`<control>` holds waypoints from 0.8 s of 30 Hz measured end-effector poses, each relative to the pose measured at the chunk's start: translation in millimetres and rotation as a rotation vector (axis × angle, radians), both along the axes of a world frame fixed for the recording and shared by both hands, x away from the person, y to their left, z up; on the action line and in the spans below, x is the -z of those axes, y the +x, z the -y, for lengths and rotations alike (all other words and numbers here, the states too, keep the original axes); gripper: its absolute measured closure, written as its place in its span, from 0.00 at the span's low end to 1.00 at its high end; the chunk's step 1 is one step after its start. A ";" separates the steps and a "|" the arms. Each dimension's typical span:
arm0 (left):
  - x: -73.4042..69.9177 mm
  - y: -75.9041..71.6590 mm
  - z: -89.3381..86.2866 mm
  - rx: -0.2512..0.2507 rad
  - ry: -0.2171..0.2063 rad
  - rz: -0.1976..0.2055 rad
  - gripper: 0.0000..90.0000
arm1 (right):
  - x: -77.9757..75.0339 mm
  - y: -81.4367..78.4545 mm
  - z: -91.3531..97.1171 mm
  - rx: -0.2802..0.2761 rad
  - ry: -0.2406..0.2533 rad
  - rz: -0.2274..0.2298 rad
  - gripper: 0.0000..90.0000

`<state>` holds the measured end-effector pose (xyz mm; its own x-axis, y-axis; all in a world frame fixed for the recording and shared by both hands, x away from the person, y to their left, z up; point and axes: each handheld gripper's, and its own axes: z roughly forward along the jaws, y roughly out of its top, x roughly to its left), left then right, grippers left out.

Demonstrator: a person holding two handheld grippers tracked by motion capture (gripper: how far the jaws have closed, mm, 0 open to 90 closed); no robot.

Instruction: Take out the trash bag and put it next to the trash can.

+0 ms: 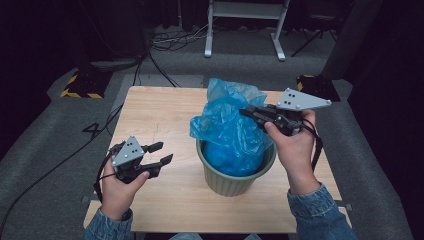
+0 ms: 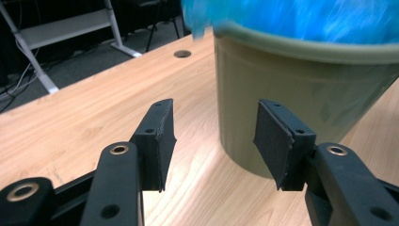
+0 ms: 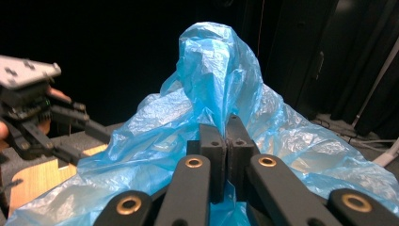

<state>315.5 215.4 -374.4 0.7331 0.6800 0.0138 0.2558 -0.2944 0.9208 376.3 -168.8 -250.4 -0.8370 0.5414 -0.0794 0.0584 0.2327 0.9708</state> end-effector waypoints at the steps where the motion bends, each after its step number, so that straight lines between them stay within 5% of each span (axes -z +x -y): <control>1: 2.0 0.3 -1.1 -0.005 0.000 -0.003 0.54 | -2.5 0.4 0.7 -0.004 0.003 0.006 0.99; 24: 26.1 3.2 -22.1 -0.041 0.034 -0.065 0.51 | -70.5 0.5 23.3 -0.009 0.040 0.122 0.99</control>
